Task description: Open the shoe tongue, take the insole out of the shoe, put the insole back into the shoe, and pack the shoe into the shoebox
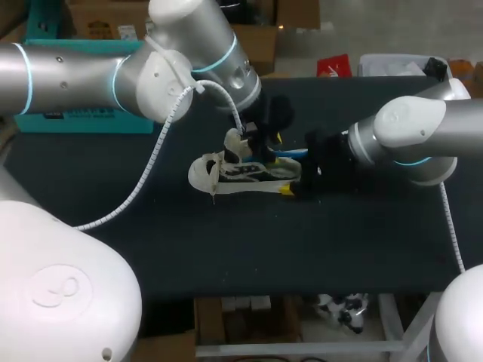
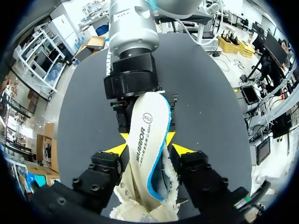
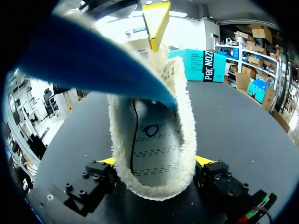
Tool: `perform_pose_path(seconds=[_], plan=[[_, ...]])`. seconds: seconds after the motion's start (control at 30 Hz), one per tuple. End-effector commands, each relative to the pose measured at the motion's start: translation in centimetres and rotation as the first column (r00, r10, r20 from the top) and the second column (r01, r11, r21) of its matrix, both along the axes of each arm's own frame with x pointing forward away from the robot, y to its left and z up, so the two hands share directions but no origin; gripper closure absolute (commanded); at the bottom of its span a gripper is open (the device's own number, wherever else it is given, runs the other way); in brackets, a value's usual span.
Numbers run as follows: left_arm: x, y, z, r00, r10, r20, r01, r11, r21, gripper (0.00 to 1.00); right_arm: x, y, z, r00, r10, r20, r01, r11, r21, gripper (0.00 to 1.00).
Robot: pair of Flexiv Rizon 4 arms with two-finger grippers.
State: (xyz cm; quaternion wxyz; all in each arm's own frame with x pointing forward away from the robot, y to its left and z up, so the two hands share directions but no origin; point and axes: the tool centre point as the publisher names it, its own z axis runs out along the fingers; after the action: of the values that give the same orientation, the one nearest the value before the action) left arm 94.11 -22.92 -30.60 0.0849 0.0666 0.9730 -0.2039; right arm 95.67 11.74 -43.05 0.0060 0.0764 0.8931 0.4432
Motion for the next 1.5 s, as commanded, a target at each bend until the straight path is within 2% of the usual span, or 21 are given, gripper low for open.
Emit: perform_pose_path(seconds=[0.03,0.1,0.17,0.4,0.63,0.8,0.83,0.87,0.9,1.07,1.17,1.23,1.5], plan=[[0.7,-0.6,-0.9,1.0,0.009,0.009,-0.009,1.0,0.01,0.81,0.0,0.1,-0.4,1.0,0.0,-0.001,0.0,1.0,0.0,1.0],[1.0,-0.7,-1.0,1.0,0.013,0.011,-0.014,1.0,0.011,0.82,0.0,0.1,-0.4,1.0,0.0,-0.001,0.0,1.0,0.0,1.0],[1.3,-0.7,-1.0,1.0,0.014,0.008,-0.014,1.0,0.009,1.0,0.0,0.1,-0.4,1.0,0.0,-0.001,0.0,1.0,0.0,1.0],[0.7,0.0,0.7,1.0,-0.016,0.0,0.016,0.999,-0.032,1.0,0.0,0.1,-0.4,1.0,0.0,-0.001,0.0,1.0,0.0,1.0],[-0.8,0.7,4.5,0.998,-0.068,-0.009,0.067,0.99,-0.124,1.0,0.0,0.1,-0.4,1.0,0.0,-0.001,0.0,1.0,0.0,1.0],[-1.9,0.5,6.6,0.992,-0.122,-0.033,0.113,0.975,-0.189,1.0,0.1,0.1,-0.3,1.0,0.002,-0.001,-0.002,1.0,-0.002,1.0],[-2.2,0.3,7.1,0.99,-0.133,-0.039,0.122,0.971,-0.207,1.0,0.2,0.1,-0.3,1.0,0.002,0.0,-0.002,1.0,-0.002,0.81],[-2.5,0.2,7.5,0.987,-0.151,-0.05,0.137,0.965,-0.224,1.0,0.3,0.1,-0.2,1.0,0.004,-0.003,-0.004,1.0,-0.005,0.51],[-2.7,0.1,8.0,0.984,-0.167,-0.055,0.149,0.96,-0.237,1.0,0.4,0.1,-0.1,1.0,0.003,-0.01,-0.003,1.0,-0.009,0.0],[-3.5,-0.1,10.8,0.959,-0.265,-0.099,0.215,0.91,-0.353,1.0,-0.4,-1.2,1.0,0.999,-0.018,-0.028,0.017,0.999,-0.034,0.0],[-4.0,-0.5,12.7,0.942,-0.32,-0.104,0.251,0.874,-0.415,1.0,-1.1,-2.5,1.8,0.998,-0.042,-0.036,0.04,0.998,-0.052,0.0],[-4.4,-0.6,14.0,0.929,-0.356,-0.101,0.275,0.846,-0.456,1.0,-1.3,-3.3,2.3,0.996,-0.056,-0.066,0.051,0.995,-0.08,0.0],[-6.1,-0.8,18.5,0.876,-0.476,-0.075,0.358,0.747,-0.56,1.0,-1.4,-5.4,5.8,0.995,-0.058,-0.087,0.037,0.974,-0.224,0.0]])
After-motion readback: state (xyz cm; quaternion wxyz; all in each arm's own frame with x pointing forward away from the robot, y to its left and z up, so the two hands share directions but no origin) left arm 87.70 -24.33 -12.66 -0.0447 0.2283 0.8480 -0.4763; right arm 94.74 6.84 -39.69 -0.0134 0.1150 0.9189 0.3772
